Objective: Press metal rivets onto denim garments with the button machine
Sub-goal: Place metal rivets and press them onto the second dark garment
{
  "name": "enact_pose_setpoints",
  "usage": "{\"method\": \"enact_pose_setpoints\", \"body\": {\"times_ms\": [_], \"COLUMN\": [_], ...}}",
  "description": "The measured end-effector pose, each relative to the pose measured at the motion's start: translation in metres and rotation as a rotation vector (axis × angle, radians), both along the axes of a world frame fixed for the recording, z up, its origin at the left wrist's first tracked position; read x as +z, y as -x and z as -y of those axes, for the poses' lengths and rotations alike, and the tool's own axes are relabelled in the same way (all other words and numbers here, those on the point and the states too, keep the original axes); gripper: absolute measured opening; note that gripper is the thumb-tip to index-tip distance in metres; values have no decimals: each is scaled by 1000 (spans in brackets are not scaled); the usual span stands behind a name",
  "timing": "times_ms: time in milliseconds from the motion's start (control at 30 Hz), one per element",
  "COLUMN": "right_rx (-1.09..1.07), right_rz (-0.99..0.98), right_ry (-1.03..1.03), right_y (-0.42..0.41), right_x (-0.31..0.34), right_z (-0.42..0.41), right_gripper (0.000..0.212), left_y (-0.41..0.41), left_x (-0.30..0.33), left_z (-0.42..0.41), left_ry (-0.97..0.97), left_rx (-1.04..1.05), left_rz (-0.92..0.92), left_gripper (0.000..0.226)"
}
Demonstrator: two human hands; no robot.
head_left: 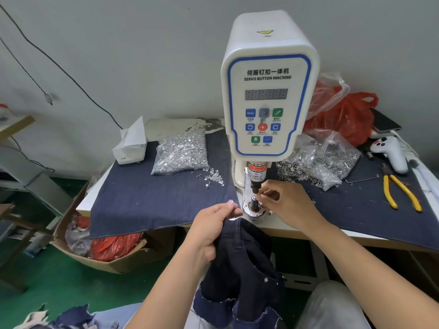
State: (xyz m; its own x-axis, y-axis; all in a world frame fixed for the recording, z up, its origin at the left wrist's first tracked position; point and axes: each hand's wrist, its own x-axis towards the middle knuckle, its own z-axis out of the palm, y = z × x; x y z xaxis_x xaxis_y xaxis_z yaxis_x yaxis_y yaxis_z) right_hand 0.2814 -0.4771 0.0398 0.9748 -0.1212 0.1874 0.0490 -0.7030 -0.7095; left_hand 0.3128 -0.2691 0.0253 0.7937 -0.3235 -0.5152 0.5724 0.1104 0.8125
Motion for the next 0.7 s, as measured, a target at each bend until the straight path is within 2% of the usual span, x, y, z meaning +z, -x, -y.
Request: {"method": "enact_pose_setpoints", "body": {"times_ms": [267, 400, 700], "right_rx": [-15, -20, -19], "right_rz": [5, 13, 35], "right_ry": [-1, 4, 6], "right_y": [2, 1, 2], "right_x": [1, -1, -6], "right_z": [-2, -2, -2], "right_gripper": [32, 28, 35], "left_y": [4, 6, 9], "left_x": [4, 5, 9], "left_z": [1, 0, -1], "left_ry": [18, 23, 35], "left_rx": [20, 34, 31], "left_rz": [-14, -26, -29], "left_gripper": [27, 27, 25]}}
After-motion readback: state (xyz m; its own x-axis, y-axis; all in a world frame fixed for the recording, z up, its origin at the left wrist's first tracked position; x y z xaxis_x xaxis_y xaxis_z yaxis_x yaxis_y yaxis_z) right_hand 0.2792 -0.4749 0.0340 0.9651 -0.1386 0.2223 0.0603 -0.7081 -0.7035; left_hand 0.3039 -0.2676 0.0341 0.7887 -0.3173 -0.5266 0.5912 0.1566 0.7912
